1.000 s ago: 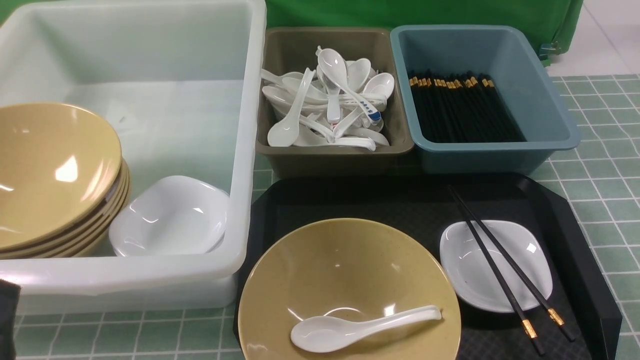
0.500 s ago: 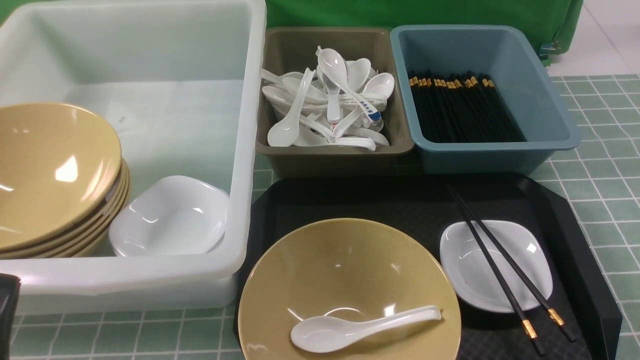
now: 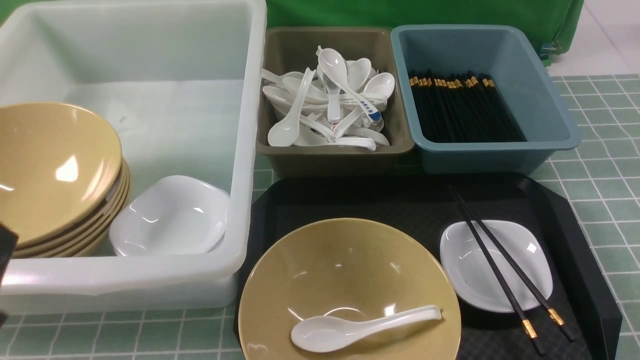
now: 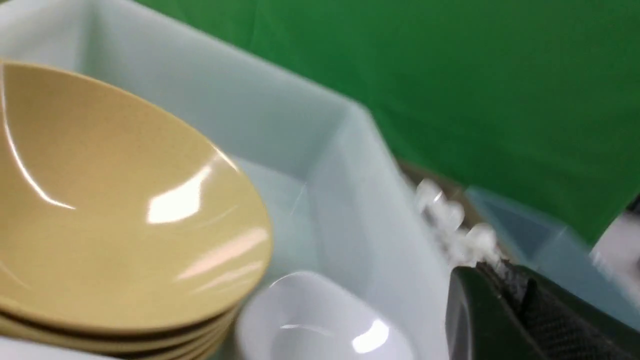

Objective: On blue table put chopsticks spoon bowls plates into blue grey white boxes.
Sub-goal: 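Move the grippers toward the tableware on the black tray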

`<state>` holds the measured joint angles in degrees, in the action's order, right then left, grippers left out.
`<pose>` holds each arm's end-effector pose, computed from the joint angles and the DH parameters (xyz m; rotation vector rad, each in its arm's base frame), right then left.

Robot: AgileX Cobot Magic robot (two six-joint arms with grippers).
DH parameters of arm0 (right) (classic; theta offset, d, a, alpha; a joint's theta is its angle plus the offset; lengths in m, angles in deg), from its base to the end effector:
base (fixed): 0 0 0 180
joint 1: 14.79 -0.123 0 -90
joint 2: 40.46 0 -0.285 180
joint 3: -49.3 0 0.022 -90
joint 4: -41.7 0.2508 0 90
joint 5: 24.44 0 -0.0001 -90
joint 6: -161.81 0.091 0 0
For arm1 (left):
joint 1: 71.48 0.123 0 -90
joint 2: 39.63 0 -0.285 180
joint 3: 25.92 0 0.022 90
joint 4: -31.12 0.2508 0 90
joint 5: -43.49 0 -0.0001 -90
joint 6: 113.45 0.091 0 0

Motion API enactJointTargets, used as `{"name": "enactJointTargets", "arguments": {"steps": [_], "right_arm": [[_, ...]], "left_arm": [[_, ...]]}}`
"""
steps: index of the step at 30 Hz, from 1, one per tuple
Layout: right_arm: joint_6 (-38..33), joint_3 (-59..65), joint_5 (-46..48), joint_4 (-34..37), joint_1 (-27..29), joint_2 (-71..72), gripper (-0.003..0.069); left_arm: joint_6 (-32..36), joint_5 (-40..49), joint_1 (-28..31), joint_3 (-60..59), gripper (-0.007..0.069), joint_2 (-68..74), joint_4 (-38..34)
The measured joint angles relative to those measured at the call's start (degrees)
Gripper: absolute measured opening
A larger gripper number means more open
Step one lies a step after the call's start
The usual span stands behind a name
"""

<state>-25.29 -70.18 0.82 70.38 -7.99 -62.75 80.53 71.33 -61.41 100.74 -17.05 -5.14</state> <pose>0.0700 0.0105 0.2607 0.2726 1.8253 0.3412 0.0646 -0.0141 0.3010 -0.2314 1.7191 -0.3562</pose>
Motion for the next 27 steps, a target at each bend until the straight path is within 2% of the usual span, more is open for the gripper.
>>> {"name": "enactJointTargets", "arguments": {"steps": [2,5,7,9,11,13,17,20,23,27], "right_arm": [[-4.5,-6.0,1.9,-1.0,-1.5,-5.5,0.0038],[-11.1,-16.3,11.3,-3.7,-3.5,-16.9,0.0038],[-13.3,-24.8,19.4,-6.4,-6.4,-26.4,0.0038],[-14.1,-31.6,25.9,-9.2,-10.5,-33.6,0.0038],[-13.9,-36.9,31.0,-13.5,-16.7,-40.9,0.0038],[-12.8,-39.5,33.2,-16.9,-20.4,-45.4,0.0039],[-8.3,-42.4,34.5,-23.6,-25.8,-53.5,0.0049],[-6.0,-43.4,34.5,-25.9,-27.6,-58.5,0.0076],[-4.3,-43.7,34.3,-26.9,-27.9,-64.9,0.0207],[-2.1,-43.7,32.3,-26.9,-27.4,-69.7,0.0411]], "left_arm": [[-0.9,4.5,-0.6,4.9,0.0006,5.2,6.5],[-4.0,14.1,-2.8,12.5,0.0006,13.1,15.9],[-4.9,23.4,-5.9,19.1,0.0006,20.4,22.1],[-4.1,29.6,-9.4,23.9,0.0006,26.6,25.1],[-2.3,32.3,-13.6,27.9,0.0006,31.1,26.2],[-1.0,33.0,-17.4,30.1,0.0006,33.9,26.3],[0.2,33.4,-25.7,34.0,0.0006,39.3,26.4],[0.4,33.4,-32.1,37.0,0.0006,43.7,26.9],[0.4,33.4,-39.6,40.0,0.0006,49.8,27.2],[0.6,32.5,-44.9,42.1,0.0006,55.4,27.2]]}}
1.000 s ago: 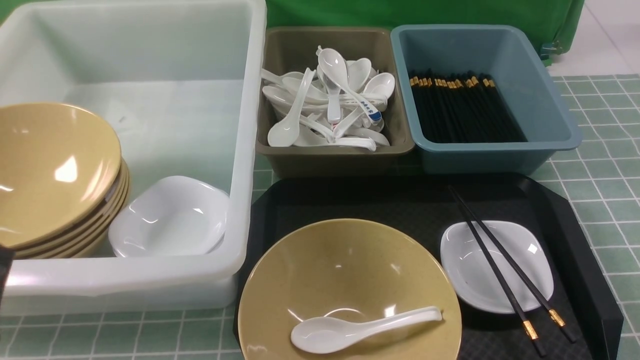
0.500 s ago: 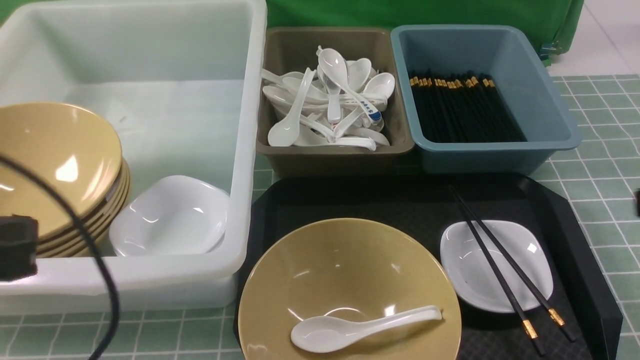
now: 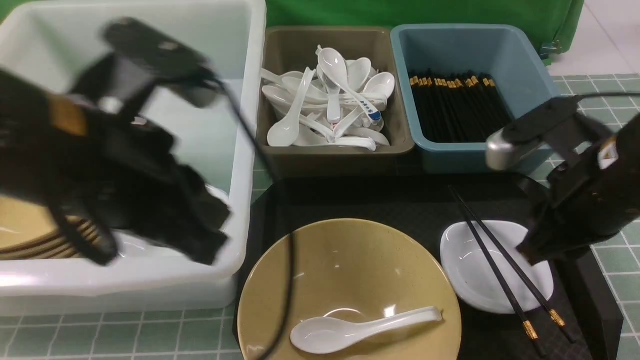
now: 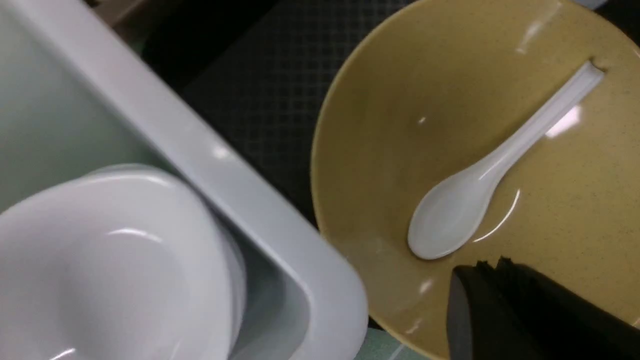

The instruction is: On blue table put chopsticks spoon bowls plates into blue grey white boxes.

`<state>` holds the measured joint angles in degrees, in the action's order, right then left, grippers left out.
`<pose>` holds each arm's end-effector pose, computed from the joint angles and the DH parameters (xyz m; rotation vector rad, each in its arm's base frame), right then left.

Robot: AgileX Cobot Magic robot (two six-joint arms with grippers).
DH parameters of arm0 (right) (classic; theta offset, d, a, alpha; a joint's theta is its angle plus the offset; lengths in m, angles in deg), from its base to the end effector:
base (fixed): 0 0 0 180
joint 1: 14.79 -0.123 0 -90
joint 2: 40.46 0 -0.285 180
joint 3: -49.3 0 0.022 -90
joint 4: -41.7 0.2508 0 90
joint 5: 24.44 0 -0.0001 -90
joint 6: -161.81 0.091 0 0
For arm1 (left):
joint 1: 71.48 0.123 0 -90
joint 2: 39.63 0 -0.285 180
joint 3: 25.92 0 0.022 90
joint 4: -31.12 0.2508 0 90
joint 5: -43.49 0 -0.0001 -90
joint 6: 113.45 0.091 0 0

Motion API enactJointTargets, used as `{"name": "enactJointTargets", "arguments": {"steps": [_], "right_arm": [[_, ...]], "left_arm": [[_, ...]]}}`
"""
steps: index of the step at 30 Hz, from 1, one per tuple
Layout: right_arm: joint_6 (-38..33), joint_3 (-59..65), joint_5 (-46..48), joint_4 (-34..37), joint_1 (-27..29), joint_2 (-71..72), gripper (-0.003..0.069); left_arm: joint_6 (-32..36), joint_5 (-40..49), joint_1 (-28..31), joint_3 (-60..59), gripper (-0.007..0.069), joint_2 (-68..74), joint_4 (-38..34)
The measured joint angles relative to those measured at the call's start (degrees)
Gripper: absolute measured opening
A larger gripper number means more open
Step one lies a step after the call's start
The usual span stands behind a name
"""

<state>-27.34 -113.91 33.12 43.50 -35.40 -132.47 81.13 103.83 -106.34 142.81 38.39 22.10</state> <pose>0.2574 0.0994 0.2594 -0.7272 2.8142 0.0760 0.1876 -0.1458 0.3493 1.0503 2.4097 -0.3303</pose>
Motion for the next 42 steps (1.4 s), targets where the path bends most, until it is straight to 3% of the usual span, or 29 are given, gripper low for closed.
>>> {"name": "enactJointTargets", "arguments": {"steps": [3,6,12,16,20,21,27,33,42], "right_arm": [[0.3,0.0,-2.5,-0.1,0.4,-3.0,0.0547],[0.3,-0.3,-4.5,-0.1,0.5,-5.9,0.063],[0.5,-2.0,-6.0,-0.2,0.5,-10.7,0.0659],[1.2,-4.0,-6.2,-0.2,0.5,-15.1,0.0589],[1.8,-4.3,-5.9,-0.2,0.5,-16.8,0.0441],[1.8,-4.3,-5.9,-0.2,0.5,-16.8,0.0433],[2.9,-4.5,-5.1,-0.2,0.5,-16.8,0.0168],[3.0,-4.5,-2.7,-0.2,0.5,-14.0,0.0158],[3.2,-14.0,-3.0,-2.4,0.9,-4.2,0.0158]], "left_arm": [[0.0,-1.0,-1.8,0.1,0.0006,2.8,0.0],[0.0,-1.3,-2.8,0.1,0.0006,5.1,-0.1],[0.0,-1.3,-2.8,0.1,0.0006,6.9,-0.1],[0.4,-1.5,-2.8,0.1,0.0006,7.1,-0.1],[0.4,-1.8,-2.8,0.1,0.0006,7.1,-0.1],[0.4,-1.8,-2.8,0.1,0.0006,7.1,-0.1],[0.4,-3.1,-2.8,0.1,0.0006,7.1,-0.1],[0.1,-5.7,-2.8,0.1,0.0006,7.1,-0.1],[-4.7,-19.8,-1.1,4.2,0.0006,9.0,-0.4]]}}
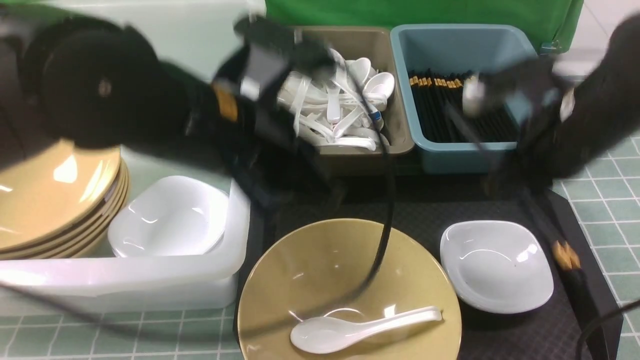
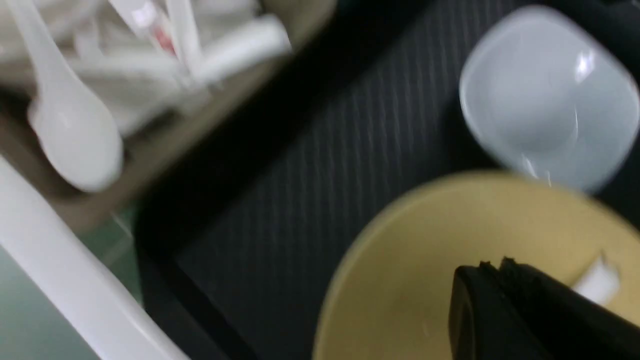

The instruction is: On blue table put chopsticks spoon bowls plates into blue grey white boxes.

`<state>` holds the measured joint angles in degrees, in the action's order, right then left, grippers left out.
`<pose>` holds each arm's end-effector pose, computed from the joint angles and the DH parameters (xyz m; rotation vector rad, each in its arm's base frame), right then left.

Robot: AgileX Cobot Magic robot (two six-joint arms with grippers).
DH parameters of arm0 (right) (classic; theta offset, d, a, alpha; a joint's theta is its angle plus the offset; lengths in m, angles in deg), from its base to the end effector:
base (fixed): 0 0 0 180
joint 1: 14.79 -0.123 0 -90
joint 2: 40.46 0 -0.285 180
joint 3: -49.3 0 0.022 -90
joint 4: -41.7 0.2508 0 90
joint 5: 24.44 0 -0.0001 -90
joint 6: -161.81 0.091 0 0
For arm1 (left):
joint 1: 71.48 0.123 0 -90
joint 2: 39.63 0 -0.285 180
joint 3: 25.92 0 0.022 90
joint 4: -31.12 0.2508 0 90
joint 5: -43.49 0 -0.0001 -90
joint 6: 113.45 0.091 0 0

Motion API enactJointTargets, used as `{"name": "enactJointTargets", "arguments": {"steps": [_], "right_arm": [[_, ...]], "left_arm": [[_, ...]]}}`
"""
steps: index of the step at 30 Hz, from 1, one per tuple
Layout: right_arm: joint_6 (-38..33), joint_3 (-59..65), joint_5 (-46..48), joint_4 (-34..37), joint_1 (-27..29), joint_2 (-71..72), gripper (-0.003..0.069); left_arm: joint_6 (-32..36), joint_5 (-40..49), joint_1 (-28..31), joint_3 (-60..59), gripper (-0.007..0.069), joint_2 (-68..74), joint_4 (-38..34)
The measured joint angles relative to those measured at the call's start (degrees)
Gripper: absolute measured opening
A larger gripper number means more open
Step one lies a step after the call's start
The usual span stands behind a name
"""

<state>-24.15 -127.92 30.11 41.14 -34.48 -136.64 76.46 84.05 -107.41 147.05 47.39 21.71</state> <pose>0.3037 0.1079 0.3075 -0.6000 2.6128 0.0631 0.2386 -0.1849 0.3487 0.8362 2.2222 -0.4075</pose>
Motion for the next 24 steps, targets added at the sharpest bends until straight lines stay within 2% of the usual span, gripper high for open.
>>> {"name": "enactJointTargets", "arguments": {"steps": [7,13,19,21,22,24], "right_arm": [[5.4,-17.2,-6.2,-0.4,5.5,-8.0,0.0158],[11.9,-33.2,-10.5,-0.4,9.9,-21.5,0.0158],[14.0,-45.0,-9.4,-0.4,11.4,-32.8,0.016],[14.3,-49.8,-5.5,-0.3,11.6,-37.8,0.0204],[14.3,-50.0,-5.2,-0.3,11.6,-38.1,0.0204],[14.3,-52.4,0.2,-0.2,11.6,-40.3,0.0287]], "left_arm": [[-1.1,-2.6,8.5,17.4,0.0006,8.2,0.0],[-1.2,-4.5,10.5,23.3,0.0006,10.1,0.0],[-1.2,-3.5,10.5,23.5,0.0006,10.1,0.0],[-1.2,-0.8,10.5,23.5,0.0006,10.1,0.0],[-1.2,-0.5,10.5,23.5,0.0006,10.1,0.0],[-1.2,3.7,10.5,23.5,0.0006,10.1,1.0]]}}
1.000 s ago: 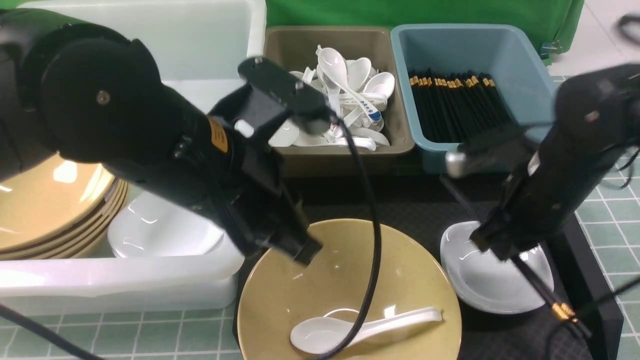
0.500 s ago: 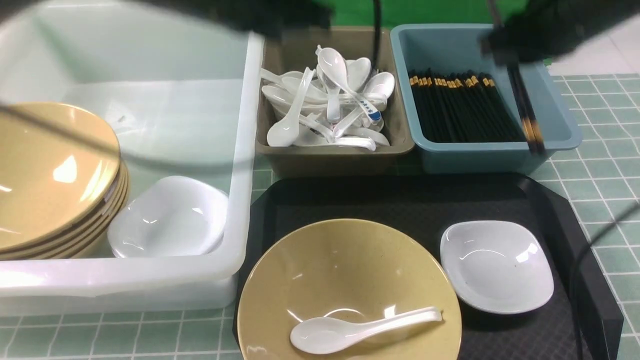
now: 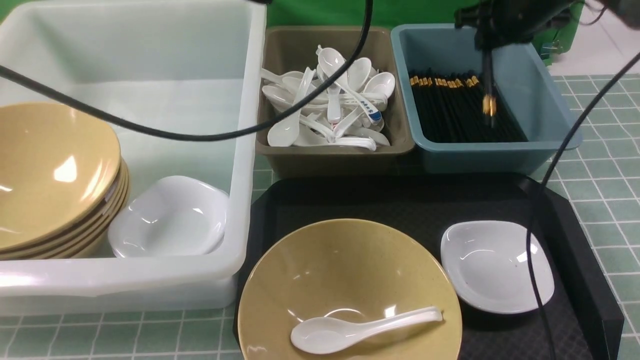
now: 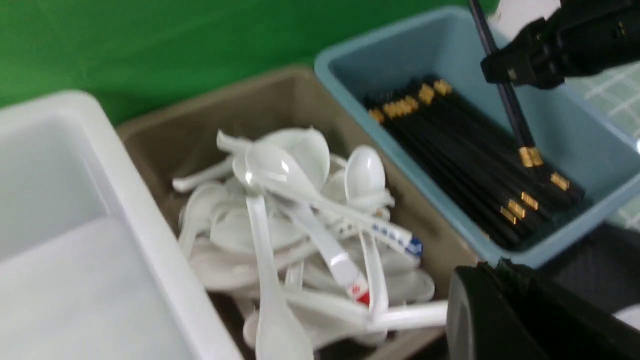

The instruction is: On blue table put chopsticks spoon bowls plates into blue grey white boxes.

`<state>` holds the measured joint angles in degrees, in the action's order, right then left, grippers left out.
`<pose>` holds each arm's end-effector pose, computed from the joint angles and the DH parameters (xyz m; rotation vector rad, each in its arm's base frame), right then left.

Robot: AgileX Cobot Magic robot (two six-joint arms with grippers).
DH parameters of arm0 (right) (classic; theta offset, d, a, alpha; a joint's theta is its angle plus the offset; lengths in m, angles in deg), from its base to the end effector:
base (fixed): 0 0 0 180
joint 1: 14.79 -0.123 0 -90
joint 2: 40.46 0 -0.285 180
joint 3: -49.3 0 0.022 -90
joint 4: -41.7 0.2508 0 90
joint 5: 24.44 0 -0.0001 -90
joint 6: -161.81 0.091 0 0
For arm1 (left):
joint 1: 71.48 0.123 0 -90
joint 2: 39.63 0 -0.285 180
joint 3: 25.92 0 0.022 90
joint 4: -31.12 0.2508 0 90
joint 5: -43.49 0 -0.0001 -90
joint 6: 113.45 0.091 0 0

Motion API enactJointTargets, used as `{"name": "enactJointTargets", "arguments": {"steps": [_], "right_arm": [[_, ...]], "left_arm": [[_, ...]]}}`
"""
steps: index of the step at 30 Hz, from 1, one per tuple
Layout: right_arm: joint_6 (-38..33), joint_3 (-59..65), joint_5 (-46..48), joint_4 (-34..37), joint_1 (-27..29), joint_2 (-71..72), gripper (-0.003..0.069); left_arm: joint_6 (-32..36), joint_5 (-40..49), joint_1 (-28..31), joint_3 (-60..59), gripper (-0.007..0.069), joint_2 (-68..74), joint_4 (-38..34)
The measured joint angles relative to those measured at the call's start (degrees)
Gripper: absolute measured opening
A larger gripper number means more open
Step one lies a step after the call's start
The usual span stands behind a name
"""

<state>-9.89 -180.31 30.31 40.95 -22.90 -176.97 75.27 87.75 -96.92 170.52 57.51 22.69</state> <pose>0.5074 0.0713 0.2833 -0.0006 2.4752 0.1065 0.3155 -0.1604 0.4165 0.5891 2.1111 -0.3371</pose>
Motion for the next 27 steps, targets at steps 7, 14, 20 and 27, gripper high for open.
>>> {"name": "enactJointTargets", "arguments": {"steps": [7,14,20,27], "right_arm": [[-13.2,-2.1,15.4,4.6,-1.7,2.9,0.047],[-23.3,8.4,16.3,7.9,-8.7,17.4,0.0484],[-32.4,25.7,16.7,8.3,-17.4,30.1,0.0484],[-45.2,41.2,16.7,8.3,-27.8,34.5,0.0484]], "left_arm": [[0.8,14.8,0.0,-1.3,0.0006,-3.6,5.3],[2.1,18.9,0.0,-12.6,0.0006,-16.5,6.6],[2.8,19.5,0.0,-24.2,0.0006,-26.1,6.6],[5.9,19.6,0.0,-33.3,0.0006,-31.9,5.7]]}}
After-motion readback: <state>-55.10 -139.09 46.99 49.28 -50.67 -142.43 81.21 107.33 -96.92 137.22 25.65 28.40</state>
